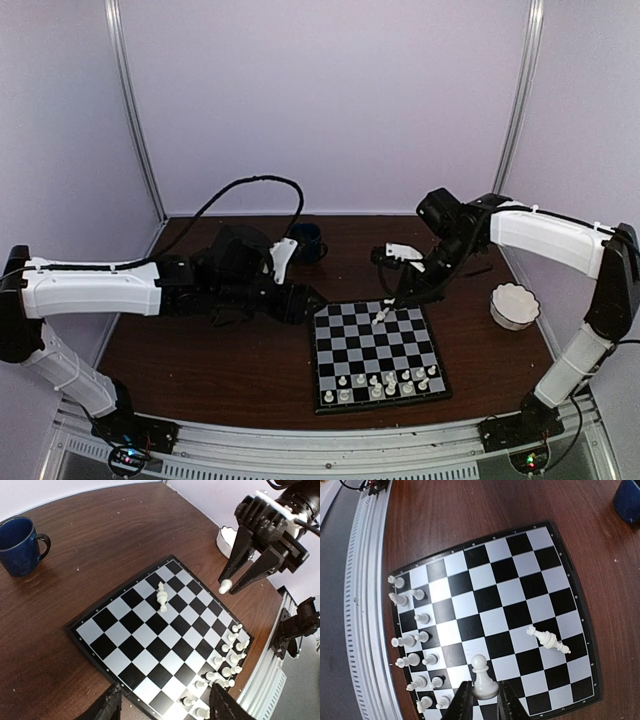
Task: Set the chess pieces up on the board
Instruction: Pick up the pawn from the chessboard, then pass from the right arm to the left
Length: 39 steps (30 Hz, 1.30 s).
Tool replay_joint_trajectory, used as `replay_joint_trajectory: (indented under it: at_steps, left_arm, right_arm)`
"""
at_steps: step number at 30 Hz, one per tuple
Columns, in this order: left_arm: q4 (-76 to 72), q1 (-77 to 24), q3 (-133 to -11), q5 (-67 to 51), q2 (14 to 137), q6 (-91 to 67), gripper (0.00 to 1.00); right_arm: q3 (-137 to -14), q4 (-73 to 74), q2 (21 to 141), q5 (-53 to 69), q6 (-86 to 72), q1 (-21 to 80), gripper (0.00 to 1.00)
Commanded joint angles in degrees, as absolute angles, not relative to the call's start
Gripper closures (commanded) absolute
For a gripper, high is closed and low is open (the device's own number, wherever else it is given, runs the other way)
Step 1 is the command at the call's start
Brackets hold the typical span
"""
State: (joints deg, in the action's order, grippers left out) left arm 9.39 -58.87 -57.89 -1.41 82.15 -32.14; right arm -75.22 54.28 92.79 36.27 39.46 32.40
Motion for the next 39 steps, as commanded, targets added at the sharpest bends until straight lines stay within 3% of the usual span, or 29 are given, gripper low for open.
replay_joint_trajectory:
  at_steps: [1, 21, 39]
  left_arm:
    - [3.22, -59.31, -60.73, -2.93, 83.59, -33.04, 0.4]
    - [-7.02, -62.64, -68.75, -8.41, 95.03, -42.57, 0.46]
    - [-14.24, -62.66, -72.04, -15.87, 102.13, -50.16, 0.53]
  right_arm:
    - [-77.93, 57.13, 88.97, 43.18, 36.75, 32.86, 0.83]
    - [-70.53, 49.0, 82.39, 51.72, 31.4, 33.22, 0.82]
    - [-68.73, 47.72, 80.42, 51.33, 31.46, 33.22, 0.82]
